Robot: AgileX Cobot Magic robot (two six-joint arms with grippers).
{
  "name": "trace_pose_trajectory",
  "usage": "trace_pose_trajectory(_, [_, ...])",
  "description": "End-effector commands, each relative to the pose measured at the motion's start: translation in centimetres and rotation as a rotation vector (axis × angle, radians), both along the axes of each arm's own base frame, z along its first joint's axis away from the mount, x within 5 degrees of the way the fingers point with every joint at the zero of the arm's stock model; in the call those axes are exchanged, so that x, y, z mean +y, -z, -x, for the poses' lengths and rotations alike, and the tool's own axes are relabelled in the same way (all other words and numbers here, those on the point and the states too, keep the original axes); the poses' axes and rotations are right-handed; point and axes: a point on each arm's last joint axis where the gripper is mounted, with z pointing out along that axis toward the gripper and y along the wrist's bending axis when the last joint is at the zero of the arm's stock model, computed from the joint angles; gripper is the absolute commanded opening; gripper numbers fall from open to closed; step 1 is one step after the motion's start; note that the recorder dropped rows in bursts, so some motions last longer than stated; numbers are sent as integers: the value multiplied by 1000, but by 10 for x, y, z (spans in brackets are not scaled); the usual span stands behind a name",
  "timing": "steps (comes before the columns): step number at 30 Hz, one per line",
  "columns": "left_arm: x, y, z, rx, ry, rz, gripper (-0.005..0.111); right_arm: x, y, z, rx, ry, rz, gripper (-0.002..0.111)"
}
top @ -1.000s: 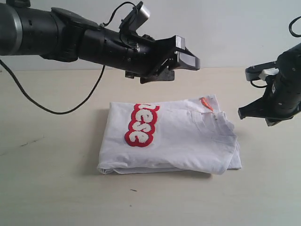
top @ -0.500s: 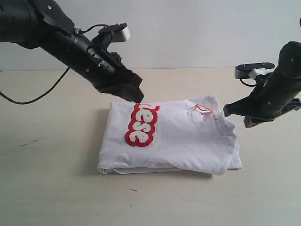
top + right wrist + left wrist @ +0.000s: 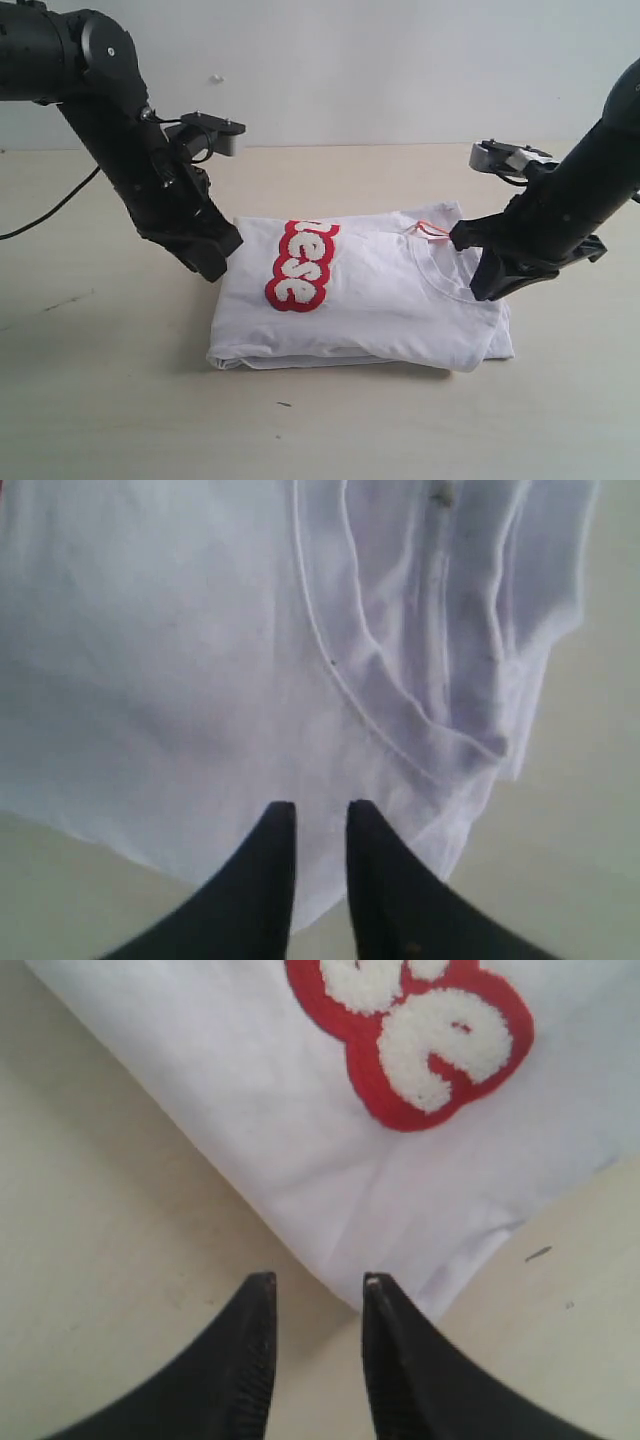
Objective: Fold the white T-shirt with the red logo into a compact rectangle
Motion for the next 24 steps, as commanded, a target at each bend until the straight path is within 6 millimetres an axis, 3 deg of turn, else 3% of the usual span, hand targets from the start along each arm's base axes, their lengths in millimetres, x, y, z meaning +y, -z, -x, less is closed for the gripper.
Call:
trace_pose_trajectory(1, [3, 3, 3, 13, -6, -14, 31, -1, 0, 5, 85, 38, 3, 55])
trace_pose_trajectory(2, [3, 3, 3, 10, -8, -11, 31, -2, 1, 8, 124, 57, 10, 64])
trace_pose_trajectory(8, [2, 2, 3, 14, -12, -3, 31, -5, 18, 5, 170, 88, 47, 56])
trace_pose_trajectory(18, [2, 2, 2, 2, -17, 5, 31, -5, 39, -16, 26, 166, 27, 56])
trace_pose_trajectory(21, [2, 2, 2, 2, -17, 5, 31, -2, 44, -19, 10, 150, -5, 50])
trace_pose_trajectory(24, [1, 2, 1, -4, -19, 7, 31, -2, 45, -20, -6, 145, -10, 35])
